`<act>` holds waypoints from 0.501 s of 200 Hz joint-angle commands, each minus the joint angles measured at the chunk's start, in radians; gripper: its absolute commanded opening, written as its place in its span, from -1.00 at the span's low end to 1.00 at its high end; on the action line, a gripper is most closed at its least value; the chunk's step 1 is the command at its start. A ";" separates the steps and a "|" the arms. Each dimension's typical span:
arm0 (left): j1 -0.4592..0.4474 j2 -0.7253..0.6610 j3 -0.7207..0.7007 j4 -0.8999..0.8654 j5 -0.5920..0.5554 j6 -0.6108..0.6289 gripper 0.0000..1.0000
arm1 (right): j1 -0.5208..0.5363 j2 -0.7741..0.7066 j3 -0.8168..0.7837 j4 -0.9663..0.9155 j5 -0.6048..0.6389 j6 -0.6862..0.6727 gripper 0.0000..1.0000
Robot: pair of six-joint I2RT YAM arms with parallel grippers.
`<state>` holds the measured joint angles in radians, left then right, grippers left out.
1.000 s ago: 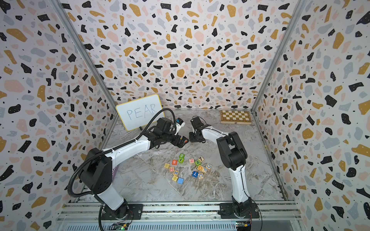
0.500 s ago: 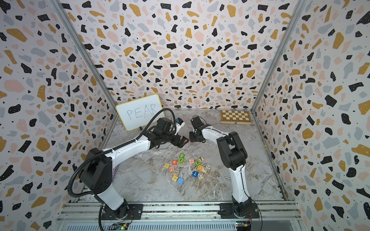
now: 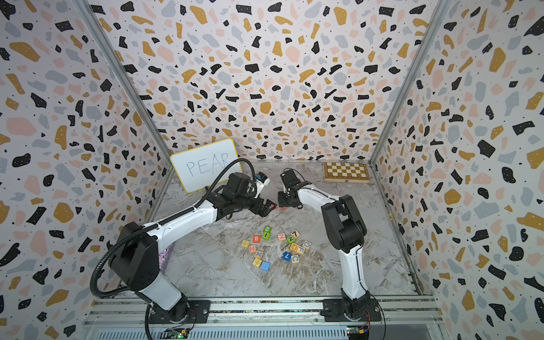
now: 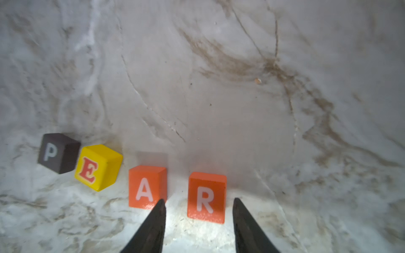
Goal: Spell the uppercase word “pear” with letter blocks
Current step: Place the letter block at the center of the board.
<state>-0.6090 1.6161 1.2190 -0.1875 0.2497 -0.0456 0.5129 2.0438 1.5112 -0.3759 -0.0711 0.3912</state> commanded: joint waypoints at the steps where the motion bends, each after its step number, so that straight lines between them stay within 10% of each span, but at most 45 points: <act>1: 0.009 -0.076 -0.020 0.013 -0.013 -0.011 0.98 | 0.005 -0.126 -0.029 -0.005 0.030 -0.006 0.02; 100: 0.045 -0.451 -0.350 0.156 -0.310 0.016 0.98 | -0.031 -0.667 -0.639 0.547 0.161 -0.136 0.23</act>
<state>-0.5804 1.2381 0.9600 -0.1215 0.0666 -0.0528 0.5049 1.4746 0.9524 0.0063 0.0219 0.2981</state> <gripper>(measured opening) 0.991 0.612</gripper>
